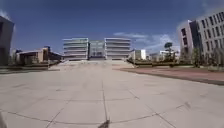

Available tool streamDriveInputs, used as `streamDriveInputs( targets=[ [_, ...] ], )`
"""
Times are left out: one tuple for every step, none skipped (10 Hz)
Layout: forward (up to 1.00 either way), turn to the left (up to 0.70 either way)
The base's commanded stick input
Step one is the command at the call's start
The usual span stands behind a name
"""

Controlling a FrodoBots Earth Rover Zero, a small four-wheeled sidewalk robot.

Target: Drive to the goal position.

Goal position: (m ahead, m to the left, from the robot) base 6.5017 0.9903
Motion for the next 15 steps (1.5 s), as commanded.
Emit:
streamDriveInputs(
  targets=[
    [0.52,-0.01],
    [0.52,-0.01],
    [0.53,-0.01],
    [0.52,-0.01],
    [0.52,-0.01],
    [0.53,-0.01],
    [0.54,-0.01],
    [0.64,-0.01],
    [0.7,0.02],
    [0.7,0.05],
    [0.7,0.07],
    [0.7,0.1],
    [0.7,0.14],
    [0.7,0.31],
    [0.7,0.26]
  ],
)
